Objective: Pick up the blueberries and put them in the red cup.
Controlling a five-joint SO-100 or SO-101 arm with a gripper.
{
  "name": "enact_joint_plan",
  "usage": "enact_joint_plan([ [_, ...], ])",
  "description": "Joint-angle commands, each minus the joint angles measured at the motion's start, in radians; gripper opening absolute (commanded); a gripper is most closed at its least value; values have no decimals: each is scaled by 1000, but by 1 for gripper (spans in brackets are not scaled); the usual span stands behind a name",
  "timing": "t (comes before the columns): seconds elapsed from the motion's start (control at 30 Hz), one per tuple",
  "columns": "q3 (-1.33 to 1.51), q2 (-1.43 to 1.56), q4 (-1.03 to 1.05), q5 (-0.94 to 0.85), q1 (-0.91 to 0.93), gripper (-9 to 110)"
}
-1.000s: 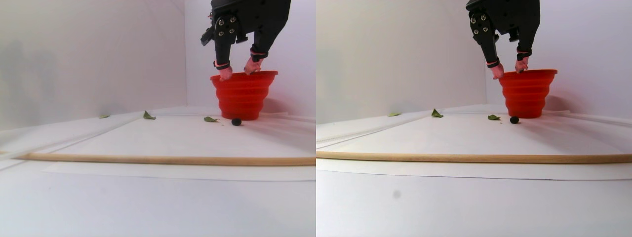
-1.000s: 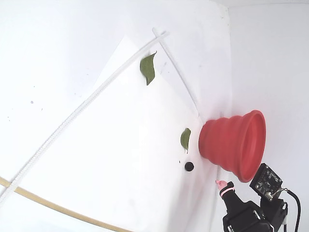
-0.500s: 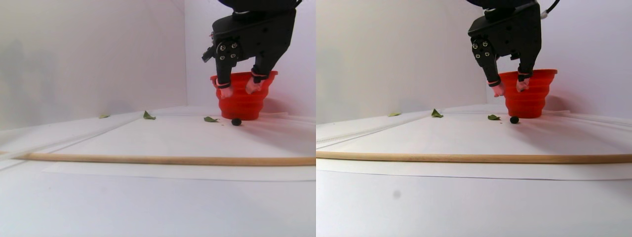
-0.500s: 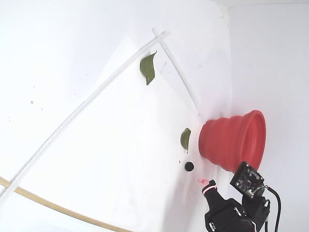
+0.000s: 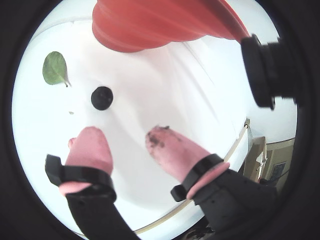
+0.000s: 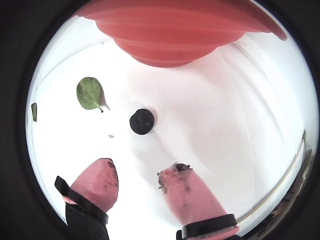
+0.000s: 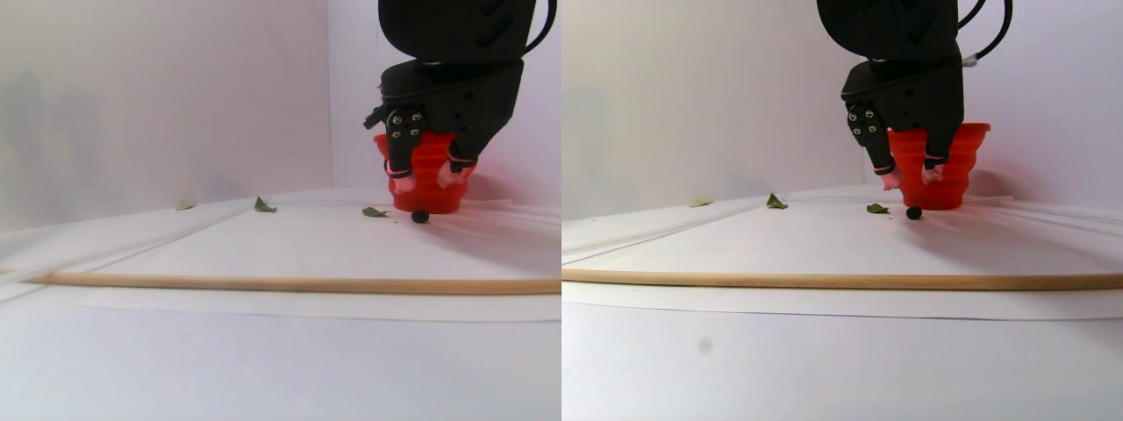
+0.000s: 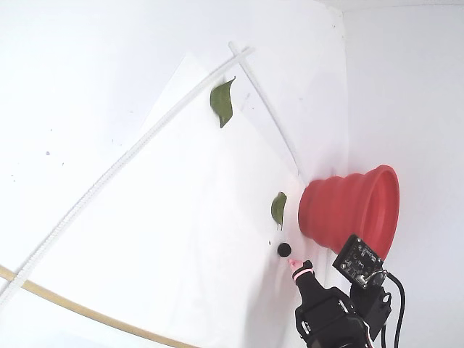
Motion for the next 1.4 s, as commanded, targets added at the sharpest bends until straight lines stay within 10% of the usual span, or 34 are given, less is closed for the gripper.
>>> enact_joint_plan([
  [0.0,-77,-2,-48,11,23,16],
  [1.37,-232,-342,-239,55,6,16],
])
